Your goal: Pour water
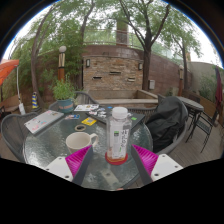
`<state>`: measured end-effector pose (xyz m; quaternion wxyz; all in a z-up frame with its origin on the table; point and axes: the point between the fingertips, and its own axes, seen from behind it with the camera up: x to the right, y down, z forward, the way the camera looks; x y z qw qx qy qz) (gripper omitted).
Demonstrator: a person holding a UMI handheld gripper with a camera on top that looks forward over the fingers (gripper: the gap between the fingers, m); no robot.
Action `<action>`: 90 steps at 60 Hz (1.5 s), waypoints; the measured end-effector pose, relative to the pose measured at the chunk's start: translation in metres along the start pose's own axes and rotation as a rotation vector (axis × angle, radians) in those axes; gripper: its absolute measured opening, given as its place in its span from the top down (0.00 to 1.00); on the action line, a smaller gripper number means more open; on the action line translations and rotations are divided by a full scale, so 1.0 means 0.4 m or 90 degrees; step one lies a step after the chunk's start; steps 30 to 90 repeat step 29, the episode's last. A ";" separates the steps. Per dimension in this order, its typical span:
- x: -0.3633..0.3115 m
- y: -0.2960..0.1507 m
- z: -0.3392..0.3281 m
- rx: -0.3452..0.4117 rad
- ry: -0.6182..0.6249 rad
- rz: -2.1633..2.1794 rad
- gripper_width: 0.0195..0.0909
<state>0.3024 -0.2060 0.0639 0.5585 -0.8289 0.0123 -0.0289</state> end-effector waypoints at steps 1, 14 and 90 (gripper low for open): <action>-0.006 -0.008 -0.024 -0.005 0.001 0.003 0.09; -0.148 0.022 -0.301 -0.057 0.006 0.066 0.10; -0.299 0.008 -0.509 -0.098 -0.012 0.103 0.12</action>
